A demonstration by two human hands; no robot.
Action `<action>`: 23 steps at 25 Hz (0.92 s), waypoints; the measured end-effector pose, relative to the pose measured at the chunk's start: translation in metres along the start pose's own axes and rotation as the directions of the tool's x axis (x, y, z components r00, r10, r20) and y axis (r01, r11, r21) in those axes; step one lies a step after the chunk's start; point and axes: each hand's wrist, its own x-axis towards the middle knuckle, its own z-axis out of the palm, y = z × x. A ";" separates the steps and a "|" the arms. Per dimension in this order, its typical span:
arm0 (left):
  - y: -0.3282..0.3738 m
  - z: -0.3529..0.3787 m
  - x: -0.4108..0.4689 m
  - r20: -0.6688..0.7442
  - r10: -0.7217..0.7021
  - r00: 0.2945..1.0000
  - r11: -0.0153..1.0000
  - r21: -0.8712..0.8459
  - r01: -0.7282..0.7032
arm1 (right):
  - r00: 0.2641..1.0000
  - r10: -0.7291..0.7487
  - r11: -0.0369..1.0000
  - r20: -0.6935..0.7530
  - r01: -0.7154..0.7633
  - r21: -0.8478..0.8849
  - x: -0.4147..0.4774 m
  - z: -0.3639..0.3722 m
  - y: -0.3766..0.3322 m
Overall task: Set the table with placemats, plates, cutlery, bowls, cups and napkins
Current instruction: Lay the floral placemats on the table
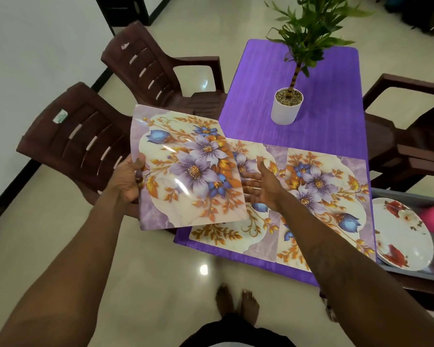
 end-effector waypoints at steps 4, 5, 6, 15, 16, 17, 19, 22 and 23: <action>0.001 -0.006 -0.002 0.020 -0.023 1.000 0.999 -0.035 0.023 | 0.989 -0.131 0.986 0.072 0.137 -0.093 0.009 0.039 -0.005; 0.002 -0.008 -0.003 0.027 -0.023 0.999 0.999 -0.036 0.024 | 0.983 -0.164 0.981 0.084 0.171 -0.096 0.014 0.047 -0.003; 0.003 -0.011 -0.003 0.025 -0.023 0.999 0.999 -0.034 0.024 | 0.975 -0.204 0.971 0.088 0.213 -0.106 0.019 0.055 -0.001; 0.031 -0.122 0.030 0.103 -0.056 0.993 0.998 -0.020 0.058 | 0.919 -0.392 0.916 -0.033 0.386 -0.111 0.031 0.179 0.001; 0.037 -0.143 0.035 0.103 -0.046 0.994 0.998 -0.043 0.050 | 0.916 -0.400 0.914 -0.029 0.396 -0.087 0.033 0.202 0.001; 0.047 -0.169 0.039 0.092 -0.032 0.995 0.998 -0.058 0.038 | 0.914 -0.404 0.913 -0.020 0.403 -0.060 0.036 0.232 0.001; 0.064 -0.215 0.050 0.078 -0.019 0.997 0.998 -0.061 0.023 | 0.908 -0.419 0.908 -0.009 0.419 -0.026 0.040 0.285 0.003; 0.079 -0.286 0.081 0.039 -0.012 0.999 1.000 -0.023 0.013 | 0.895 -0.446 0.895 0.017 0.446 0.025 0.051 0.356 0.008; 0.086 -0.304 0.086 0.041 -0.020 0.999 0.999 -0.028 0.021 | 0.892 -0.451 0.892 0.029 0.449 0.053 0.056 0.375 0.009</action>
